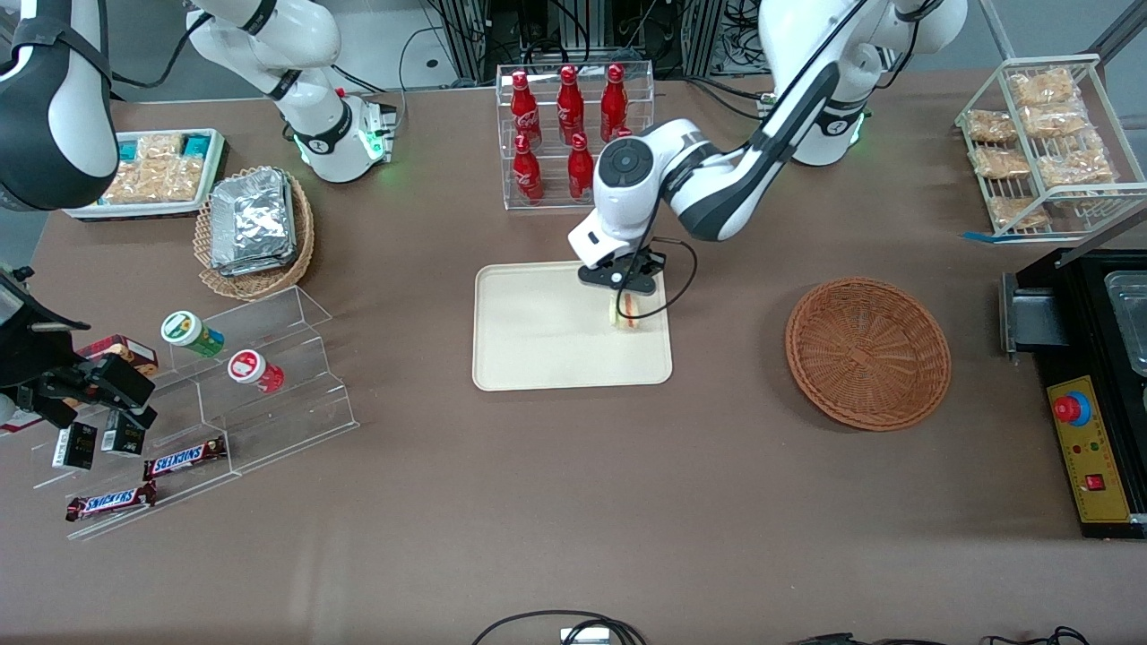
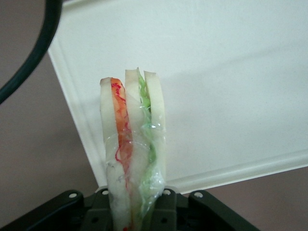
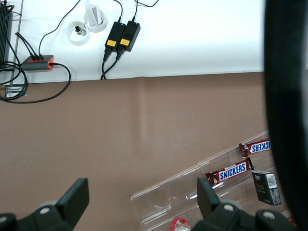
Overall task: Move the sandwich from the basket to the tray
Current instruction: 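Lower the held sandwich onto the tray and open the left gripper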
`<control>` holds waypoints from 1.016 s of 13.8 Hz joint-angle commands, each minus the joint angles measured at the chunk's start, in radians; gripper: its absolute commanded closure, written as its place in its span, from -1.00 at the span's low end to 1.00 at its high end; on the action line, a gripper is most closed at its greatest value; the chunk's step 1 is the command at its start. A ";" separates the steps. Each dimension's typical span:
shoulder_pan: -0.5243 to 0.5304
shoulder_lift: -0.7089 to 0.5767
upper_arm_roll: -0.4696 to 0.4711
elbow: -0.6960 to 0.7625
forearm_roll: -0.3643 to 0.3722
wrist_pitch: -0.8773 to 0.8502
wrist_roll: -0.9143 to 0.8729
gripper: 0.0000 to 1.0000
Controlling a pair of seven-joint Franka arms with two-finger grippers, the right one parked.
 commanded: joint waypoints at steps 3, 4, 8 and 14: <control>-0.017 0.115 0.012 0.037 0.128 0.033 -0.109 0.78; -0.017 0.122 0.012 0.039 0.130 0.038 -0.126 0.54; -0.013 0.122 0.013 0.039 0.128 0.028 -0.142 -0.99; -0.007 0.116 0.013 0.076 0.128 0.025 -0.179 -0.99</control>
